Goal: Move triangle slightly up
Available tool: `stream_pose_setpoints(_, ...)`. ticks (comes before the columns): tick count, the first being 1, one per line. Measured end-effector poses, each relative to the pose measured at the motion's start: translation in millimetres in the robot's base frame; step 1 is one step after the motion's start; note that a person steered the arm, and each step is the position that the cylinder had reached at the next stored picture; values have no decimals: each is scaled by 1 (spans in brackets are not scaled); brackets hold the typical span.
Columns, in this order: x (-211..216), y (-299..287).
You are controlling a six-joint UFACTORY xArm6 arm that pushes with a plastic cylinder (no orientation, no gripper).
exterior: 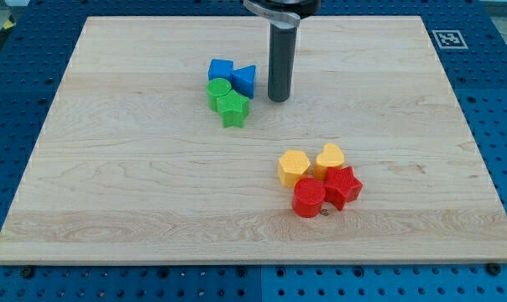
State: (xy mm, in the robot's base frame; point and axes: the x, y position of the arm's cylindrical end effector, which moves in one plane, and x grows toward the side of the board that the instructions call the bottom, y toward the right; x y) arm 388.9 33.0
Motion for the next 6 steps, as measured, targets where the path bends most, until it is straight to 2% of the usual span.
stream_pose_setpoints(3, 11, -28)
stream_pose_setpoints(6, -2, -36)
